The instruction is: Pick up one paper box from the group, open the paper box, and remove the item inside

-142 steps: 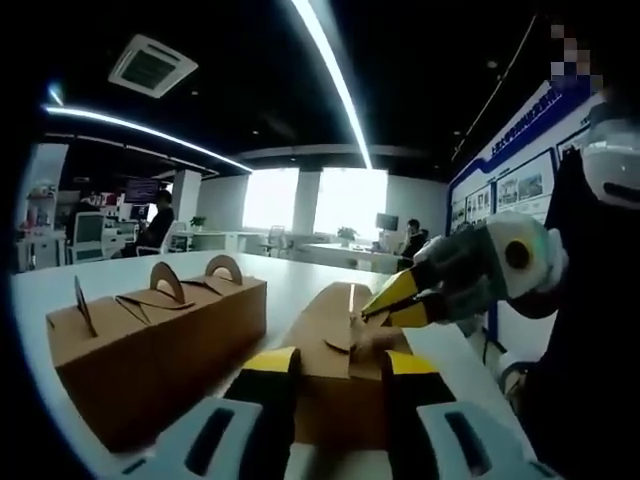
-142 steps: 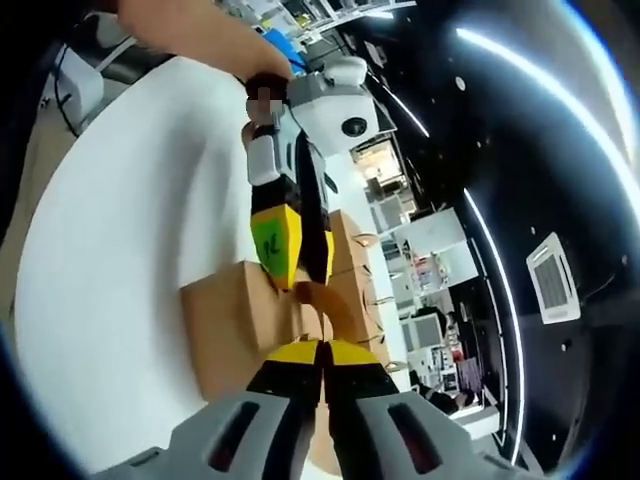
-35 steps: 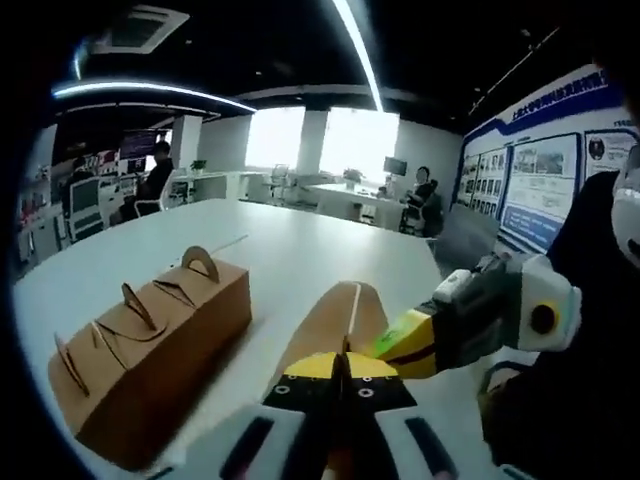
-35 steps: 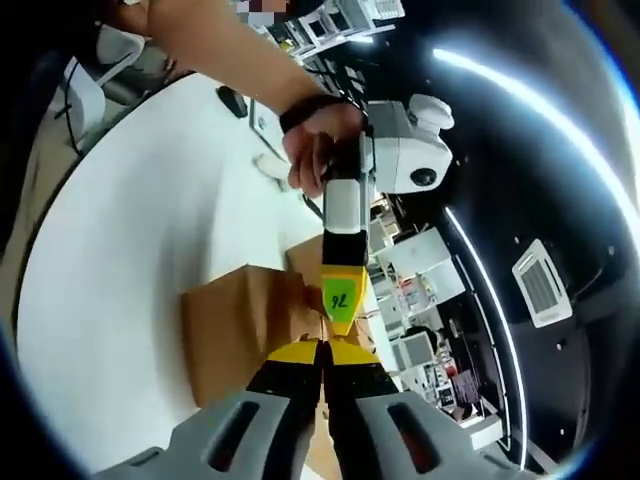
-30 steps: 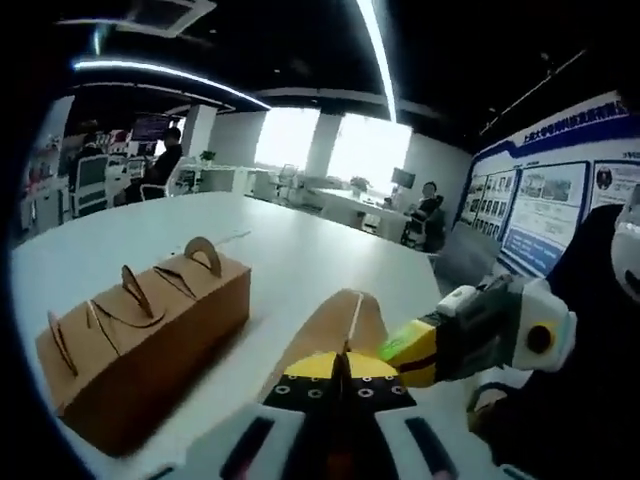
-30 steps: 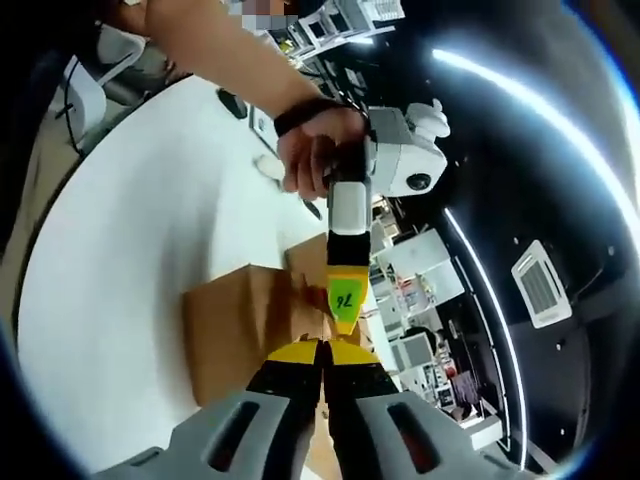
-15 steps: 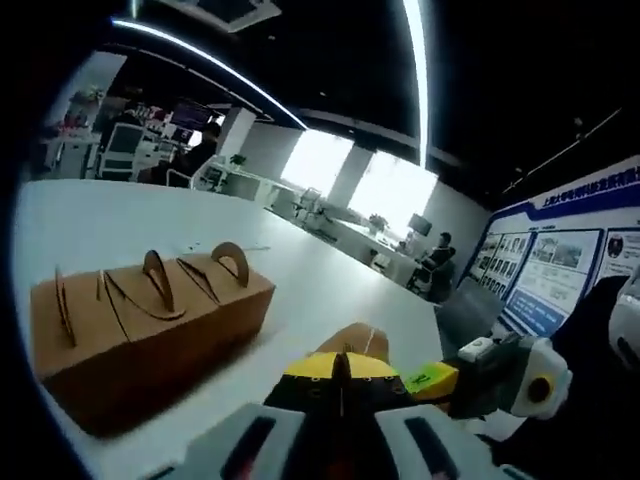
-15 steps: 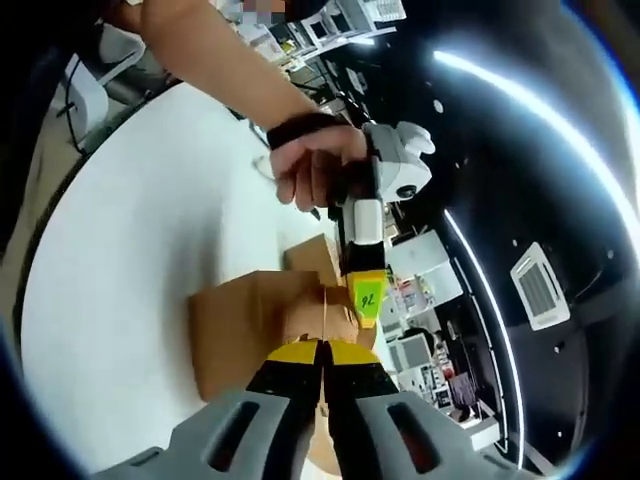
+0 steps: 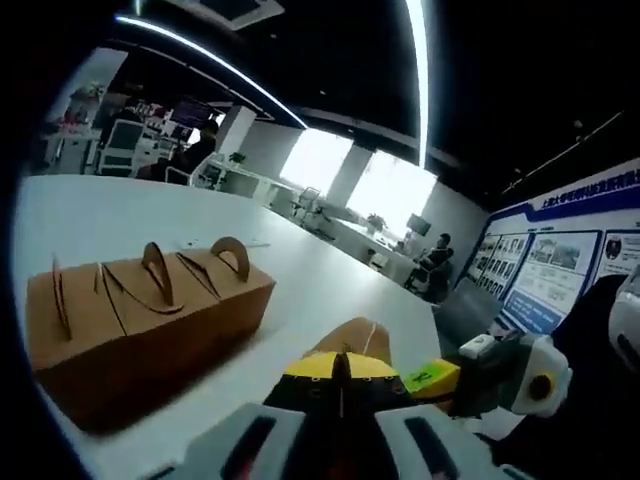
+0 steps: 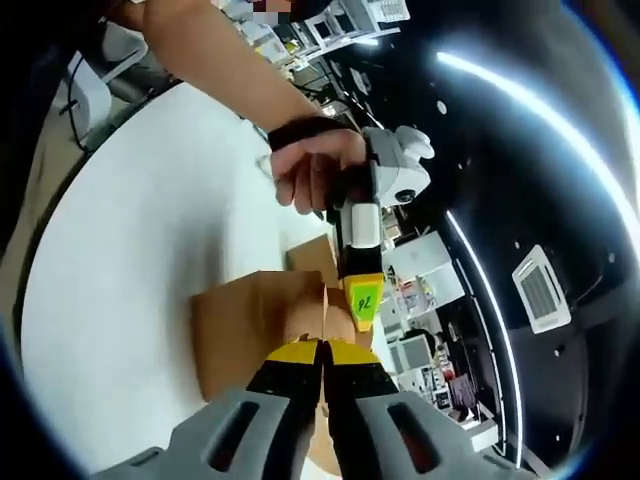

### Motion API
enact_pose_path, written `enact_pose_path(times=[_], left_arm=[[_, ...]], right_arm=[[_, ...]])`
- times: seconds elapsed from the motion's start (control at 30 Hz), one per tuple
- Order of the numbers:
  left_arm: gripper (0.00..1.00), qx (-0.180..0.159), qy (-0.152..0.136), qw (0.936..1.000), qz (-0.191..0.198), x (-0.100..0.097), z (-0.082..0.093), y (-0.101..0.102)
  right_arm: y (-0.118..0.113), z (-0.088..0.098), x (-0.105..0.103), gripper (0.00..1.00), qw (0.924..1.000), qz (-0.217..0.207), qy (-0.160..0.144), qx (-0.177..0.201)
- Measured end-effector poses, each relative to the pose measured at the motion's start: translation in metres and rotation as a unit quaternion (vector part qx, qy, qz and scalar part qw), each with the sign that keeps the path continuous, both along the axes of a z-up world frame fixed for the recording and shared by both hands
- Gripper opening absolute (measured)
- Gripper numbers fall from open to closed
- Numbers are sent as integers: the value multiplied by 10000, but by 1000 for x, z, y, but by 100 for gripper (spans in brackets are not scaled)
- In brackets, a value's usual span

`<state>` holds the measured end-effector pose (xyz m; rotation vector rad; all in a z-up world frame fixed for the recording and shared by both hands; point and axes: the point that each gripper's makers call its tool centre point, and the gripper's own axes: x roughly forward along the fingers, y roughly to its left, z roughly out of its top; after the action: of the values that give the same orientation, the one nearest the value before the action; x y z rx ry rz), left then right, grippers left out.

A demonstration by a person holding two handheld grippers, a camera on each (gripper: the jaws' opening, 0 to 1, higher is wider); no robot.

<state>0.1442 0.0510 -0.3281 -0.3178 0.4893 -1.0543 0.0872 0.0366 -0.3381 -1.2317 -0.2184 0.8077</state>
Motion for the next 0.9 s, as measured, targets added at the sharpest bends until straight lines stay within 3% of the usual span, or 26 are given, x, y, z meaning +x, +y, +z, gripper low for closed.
enact_pose_path(times=[0.43,0.67,0.9], left_arm=[[4,-40,85,9999,76,2,-4,2],[4,-338,69,9991,243,14,12,10],[4,-303,3,9991,297,18,14,10]], right_arm=[[2,1,-2,3,10000,-2,-23,2],[-1,2,-4,3,10000,-18,-31,15],[-1,4,-8,3,10000,-11,-74,-11]])
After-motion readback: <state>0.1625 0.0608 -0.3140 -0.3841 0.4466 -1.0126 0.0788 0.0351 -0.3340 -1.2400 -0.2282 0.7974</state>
